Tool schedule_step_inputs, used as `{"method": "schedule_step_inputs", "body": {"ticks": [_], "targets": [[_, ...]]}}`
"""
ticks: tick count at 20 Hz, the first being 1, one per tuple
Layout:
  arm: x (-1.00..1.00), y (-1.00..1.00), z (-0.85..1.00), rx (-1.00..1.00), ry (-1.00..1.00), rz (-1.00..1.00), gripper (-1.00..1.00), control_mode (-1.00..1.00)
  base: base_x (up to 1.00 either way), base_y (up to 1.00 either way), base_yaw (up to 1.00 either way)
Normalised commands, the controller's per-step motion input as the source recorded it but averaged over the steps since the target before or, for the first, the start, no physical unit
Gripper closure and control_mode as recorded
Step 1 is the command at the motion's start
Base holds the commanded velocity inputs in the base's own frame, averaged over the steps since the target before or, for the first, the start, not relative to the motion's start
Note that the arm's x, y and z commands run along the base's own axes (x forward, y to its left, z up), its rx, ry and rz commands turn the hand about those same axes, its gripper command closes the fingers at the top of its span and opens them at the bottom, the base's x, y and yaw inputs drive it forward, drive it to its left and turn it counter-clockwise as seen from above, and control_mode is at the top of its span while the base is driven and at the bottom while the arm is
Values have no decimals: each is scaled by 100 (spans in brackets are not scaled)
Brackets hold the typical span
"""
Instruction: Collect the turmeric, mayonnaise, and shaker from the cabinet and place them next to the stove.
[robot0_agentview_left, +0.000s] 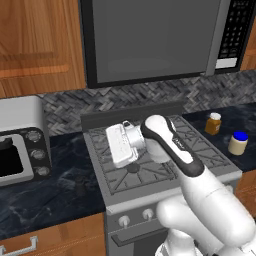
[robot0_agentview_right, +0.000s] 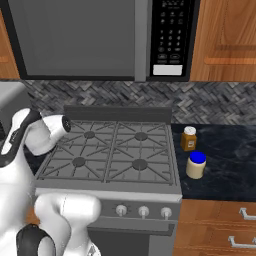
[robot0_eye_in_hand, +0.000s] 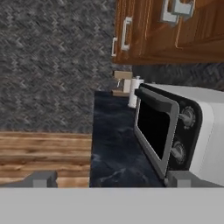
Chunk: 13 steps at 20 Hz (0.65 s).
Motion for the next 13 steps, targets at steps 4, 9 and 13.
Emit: {"method": "schedule_step_inputs", "body": {"ticks": [4, 9, 13], "targets": [[-76, -80, 57, 0, 0, 0, -100, -100, 0, 0, 0], [-92, -85, 58, 0, 0, -1, -100, -100, 0, 0, 0], [-100, -79, 48, 0, 0, -3, -100, -100, 0, 0, 0]]}}
